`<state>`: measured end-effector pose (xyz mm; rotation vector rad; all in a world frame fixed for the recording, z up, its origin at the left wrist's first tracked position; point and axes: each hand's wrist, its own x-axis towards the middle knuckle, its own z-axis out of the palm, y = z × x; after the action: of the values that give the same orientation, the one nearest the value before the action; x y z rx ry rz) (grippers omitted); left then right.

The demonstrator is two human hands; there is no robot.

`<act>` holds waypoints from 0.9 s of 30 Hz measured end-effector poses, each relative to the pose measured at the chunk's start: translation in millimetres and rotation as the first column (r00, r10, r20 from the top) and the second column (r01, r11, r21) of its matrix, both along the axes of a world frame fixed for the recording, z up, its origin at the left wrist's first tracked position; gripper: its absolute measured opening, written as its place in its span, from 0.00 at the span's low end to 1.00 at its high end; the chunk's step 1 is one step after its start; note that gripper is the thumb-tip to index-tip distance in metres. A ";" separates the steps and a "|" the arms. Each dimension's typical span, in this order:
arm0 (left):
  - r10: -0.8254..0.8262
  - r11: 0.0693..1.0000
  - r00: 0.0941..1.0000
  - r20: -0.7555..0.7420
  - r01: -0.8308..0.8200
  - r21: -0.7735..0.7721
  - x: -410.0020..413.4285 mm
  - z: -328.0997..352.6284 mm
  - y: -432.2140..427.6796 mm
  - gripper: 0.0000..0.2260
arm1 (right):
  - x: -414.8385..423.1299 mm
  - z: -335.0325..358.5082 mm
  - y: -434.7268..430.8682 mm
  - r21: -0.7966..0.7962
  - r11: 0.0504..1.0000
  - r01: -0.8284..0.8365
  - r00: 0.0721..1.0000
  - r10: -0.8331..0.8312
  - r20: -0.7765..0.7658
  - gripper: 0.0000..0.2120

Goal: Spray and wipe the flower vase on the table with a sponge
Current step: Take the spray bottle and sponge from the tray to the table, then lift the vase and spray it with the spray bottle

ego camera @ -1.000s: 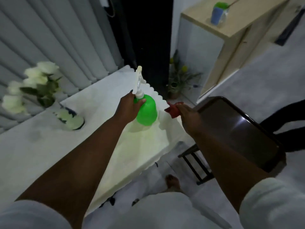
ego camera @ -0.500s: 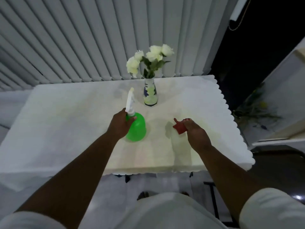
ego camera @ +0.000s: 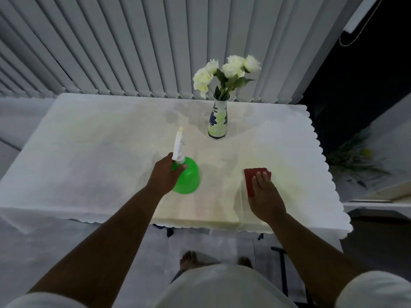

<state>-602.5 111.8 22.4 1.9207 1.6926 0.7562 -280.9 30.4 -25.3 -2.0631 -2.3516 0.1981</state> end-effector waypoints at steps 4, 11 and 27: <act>-0.012 1.000 1.000 0.026 0.013 -0.019 -4.5 -2.5 1.5 0.15 | -66.4 35.5 39.8 0.063 0.997 -0.036 0.918 0.058 -0.391 0.31; -0.015 0.996 0.997 0.073 0.021 -0.086 -18.1 -10.1 -2.7 0.17 | -186.3 73.7 95.5 -0.005 0.998 -0.067 0.662 0.040 -0.749 0.41; 0.081 0.919 0.931 0.355 0.068 -0.389 50.6 29.4 151.1 0.33 | -93.3 98.3 94.9 0.004 0.932 0.362 0.377 -0.142 -0.915 0.14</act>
<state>-552.0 262.9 51.8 1.3978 1.4823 0.6615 -374.3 125.4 73.0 -1.5172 -1.2713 0.7994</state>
